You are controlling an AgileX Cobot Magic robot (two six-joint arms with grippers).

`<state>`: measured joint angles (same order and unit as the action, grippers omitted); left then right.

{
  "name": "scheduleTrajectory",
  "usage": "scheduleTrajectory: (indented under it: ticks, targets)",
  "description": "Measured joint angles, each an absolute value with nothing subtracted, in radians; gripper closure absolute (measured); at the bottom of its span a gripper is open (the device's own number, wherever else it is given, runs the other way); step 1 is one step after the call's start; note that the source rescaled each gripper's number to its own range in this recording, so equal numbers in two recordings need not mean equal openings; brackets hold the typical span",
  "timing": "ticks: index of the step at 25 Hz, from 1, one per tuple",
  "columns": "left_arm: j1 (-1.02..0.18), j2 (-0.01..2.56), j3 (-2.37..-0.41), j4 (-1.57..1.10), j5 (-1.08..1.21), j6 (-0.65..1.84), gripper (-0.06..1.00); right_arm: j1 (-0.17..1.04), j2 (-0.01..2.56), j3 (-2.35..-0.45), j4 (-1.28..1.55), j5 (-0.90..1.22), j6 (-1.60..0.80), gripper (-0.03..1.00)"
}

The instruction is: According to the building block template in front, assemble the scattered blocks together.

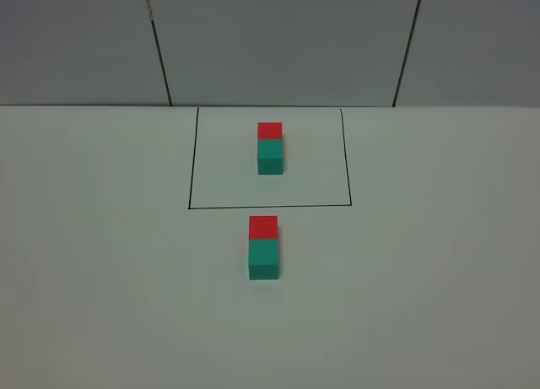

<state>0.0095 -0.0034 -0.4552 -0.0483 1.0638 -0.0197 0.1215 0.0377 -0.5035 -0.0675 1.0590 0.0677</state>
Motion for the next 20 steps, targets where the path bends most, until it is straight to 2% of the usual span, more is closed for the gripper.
scheduleTrajectory:
  ticks: [20]
  targets:
    - [0.01, -0.003, -0.455, -0.048, 1.064, -0.02, 0.04, 0.115, 0.038, -0.502, -0.068, 1.06, 0.067, 0.39]
